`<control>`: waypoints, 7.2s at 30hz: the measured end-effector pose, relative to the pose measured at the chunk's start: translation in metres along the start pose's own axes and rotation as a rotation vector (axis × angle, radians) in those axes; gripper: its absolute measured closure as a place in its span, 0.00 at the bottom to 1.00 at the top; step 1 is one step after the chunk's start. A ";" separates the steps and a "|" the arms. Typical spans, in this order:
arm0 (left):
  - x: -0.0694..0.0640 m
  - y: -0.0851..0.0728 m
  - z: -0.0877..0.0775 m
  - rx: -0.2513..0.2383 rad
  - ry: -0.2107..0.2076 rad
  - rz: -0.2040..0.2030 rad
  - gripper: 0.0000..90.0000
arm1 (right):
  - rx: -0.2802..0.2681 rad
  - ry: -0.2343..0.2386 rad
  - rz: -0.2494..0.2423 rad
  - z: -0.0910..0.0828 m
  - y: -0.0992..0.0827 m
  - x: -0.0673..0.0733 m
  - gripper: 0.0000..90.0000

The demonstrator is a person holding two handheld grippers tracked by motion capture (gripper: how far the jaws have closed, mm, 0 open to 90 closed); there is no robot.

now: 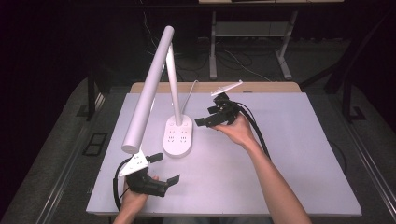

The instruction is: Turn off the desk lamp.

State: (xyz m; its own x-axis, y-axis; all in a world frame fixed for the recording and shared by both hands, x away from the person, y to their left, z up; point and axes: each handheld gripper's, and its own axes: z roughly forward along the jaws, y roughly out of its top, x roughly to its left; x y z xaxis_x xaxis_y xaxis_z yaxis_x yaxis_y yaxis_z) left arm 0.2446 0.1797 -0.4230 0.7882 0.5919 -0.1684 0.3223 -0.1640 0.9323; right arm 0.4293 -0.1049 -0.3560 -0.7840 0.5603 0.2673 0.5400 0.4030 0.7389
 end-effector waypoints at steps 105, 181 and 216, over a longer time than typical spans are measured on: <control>0.005 0.000 -0.007 -0.012 0.003 -0.013 0.00 | -0.049 0.023 0.169 0.103 -0.015 -0.020 1.00; 0.004 -0.001 -0.003 0.002 -0.004 -0.009 0.00 | -0.128 -0.047 0.096 -0.040 -0.037 0.000 0.13; 0.004 -0.001 -0.002 0.020 0.006 -0.005 0.00 | -0.234 -0.147 0.150 -0.152 -0.176 0.018 0.01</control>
State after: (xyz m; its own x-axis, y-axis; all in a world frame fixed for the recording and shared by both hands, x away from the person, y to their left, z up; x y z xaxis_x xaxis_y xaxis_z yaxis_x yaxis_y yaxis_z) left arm 0.2461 0.1835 -0.4238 0.7835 0.5974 -0.1710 0.3365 -0.1767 0.9250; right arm 0.2735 -0.2763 -0.3873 -0.6392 0.7062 0.3044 0.5478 0.1404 0.8247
